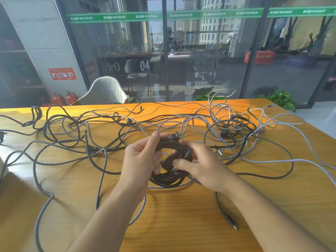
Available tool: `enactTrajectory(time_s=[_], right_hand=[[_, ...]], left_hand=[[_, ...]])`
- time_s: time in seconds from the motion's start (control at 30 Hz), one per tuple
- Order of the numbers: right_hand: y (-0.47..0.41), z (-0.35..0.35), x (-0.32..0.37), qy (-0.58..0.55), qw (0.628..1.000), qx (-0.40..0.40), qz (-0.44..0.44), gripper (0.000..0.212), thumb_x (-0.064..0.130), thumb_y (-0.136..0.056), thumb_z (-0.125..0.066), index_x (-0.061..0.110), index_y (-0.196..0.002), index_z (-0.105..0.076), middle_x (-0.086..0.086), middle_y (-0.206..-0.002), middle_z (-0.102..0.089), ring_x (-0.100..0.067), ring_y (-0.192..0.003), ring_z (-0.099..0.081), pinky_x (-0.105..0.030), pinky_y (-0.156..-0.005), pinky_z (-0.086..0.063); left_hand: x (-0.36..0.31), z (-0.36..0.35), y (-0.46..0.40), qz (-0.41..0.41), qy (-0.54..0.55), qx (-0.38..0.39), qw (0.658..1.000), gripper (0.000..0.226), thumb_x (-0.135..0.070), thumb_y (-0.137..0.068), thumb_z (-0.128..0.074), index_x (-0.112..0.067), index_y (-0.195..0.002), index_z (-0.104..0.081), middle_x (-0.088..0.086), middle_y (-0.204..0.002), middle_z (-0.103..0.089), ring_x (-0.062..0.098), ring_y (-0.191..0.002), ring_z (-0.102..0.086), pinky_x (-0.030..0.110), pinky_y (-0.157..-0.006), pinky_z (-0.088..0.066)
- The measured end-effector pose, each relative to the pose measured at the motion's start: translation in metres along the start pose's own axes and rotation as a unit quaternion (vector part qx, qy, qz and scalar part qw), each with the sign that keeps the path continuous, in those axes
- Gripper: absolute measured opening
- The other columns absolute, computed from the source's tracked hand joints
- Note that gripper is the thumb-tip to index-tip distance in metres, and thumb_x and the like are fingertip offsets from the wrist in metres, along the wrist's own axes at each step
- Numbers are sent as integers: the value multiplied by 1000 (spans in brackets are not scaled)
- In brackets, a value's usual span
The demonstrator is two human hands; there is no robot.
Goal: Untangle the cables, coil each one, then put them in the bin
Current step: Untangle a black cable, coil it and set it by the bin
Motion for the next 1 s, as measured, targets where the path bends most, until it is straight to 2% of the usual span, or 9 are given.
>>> enactTrajectory(time_s=[0.17, 0.33, 0.6, 0.67, 0.73, 0.8, 0.87, 0.93, 1.0], right_hand=[[-1, 0, -2, -127, 992, -12, -15, 15, 9, -97, -71, 18, -109, -71, 2, -99, -76, -17, -98, -72, -33, -88, -59], [-1, -3, -3, -205, 978, -37, -22, 20, 5, -98, -67, 6, -118, -68, -10, -108, -77, -18, -98, -73, -26, -86, -56], [3, -19, 4, -297, 954, 20, -19, 58, -3, -84, -68, 10, -138, -51, -17, -112, -74, -28, -107, -72, -33, -98, -55], [5, -19, 6, -279, 960, 1, -14, 58, -12, -84, -72, 12, -132, -50, -13, -101, -73, -24, -96, -69, -28, -89, -56], [4, -16, 8, -254, 967, -31, -6, 56, -13, -84, -77, 14, -125, -50, -13, -95, -72, -23, -89, -68, -34, -87, -58], [3, -12, 9, -223, 972, -69, 13, 55, -3, -81, -85, 17, -119, -50, -21, -95, -72, -29, -85, -68, -49, -90, -58], [4, -7, 9, -144, 981, -124, 35, 51, 14, -79, -92, 24, -111, -54, -16, -94, -73, -31, -82, -69, -54, -86, -58], [9, 0, 13, -23, 980, -187, 68, 44, 32, -78, -92, 30, -106, -60, 3, -91, -75, -16, -81, -70, -36, -76, -59], [19, 10, 27, 102, 948, -264, 142, 42, 44, -78, -88, 27, -111, -67, 16, -98, -74, -5, -89, -69, -17, -77, -53]], left_hand=[[-8, 0, 1, -48, -20, -12, 999, 35, -36, -108, -51, -25, -104, -83, 6, -59, -36, 17, -51, -35, 24, -52, -42], [-13, 2, 2, -78, -39, -31, 996, 36, -40, -107, -49, -30, -103, -83, 8, -60, -40, 20, -56, -41, 25, -61, -43], [-12, 6, 1, -102, -63, -54, 991, 36, -46, -107, -50, -31, -103, -82, 38, -82, -63, 57, -76, -59, 66, -72, -52], [-11, 4, 1, -107, -61, -59, 991, 34, -43, -107, -51, -29, -103, -83, 35, -75, -62, 48, -64, -55, 57, -62, -49], [-9, 3, 2, -107, -61, -67, 990, 34, -40, -107, -52, -28, -99, -83, 21, -60, -52, 25, -55, -47, 37, -57, -42], [-9, 3, 3, -106, -54, -73, 990, 35, -37, -107, -53, -26, -96, -84, 6, -53, -48, 14, -52, -44, 27, -55, -39], [-10, 4, 4, -105, -59, -78, 990, 35, -38, -107, -53, -29, -94, -84, 2, -52, -47, 17, -54, -42, 29, -56, -37], [-10, 5, 5, -101, -62, -84, 989, 36, -40, -107, -52, -31, -93, -84, -2, -53, -50, 19, -57, -41, 33, -59, -37], [-8, 6, 5, -93, -62, -87, 990, 37, -41, -107, -51, -29, -94, -83, -2, -54, -50, 20, -58, -41, 39, -61, -37]])
Point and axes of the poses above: each hand's wrist, its own y-axis away from the middle knuckle, its own z-axis out of the back of the hand, x = y × z, the point moved 8 cm from there along -y, towards the middle knuckle
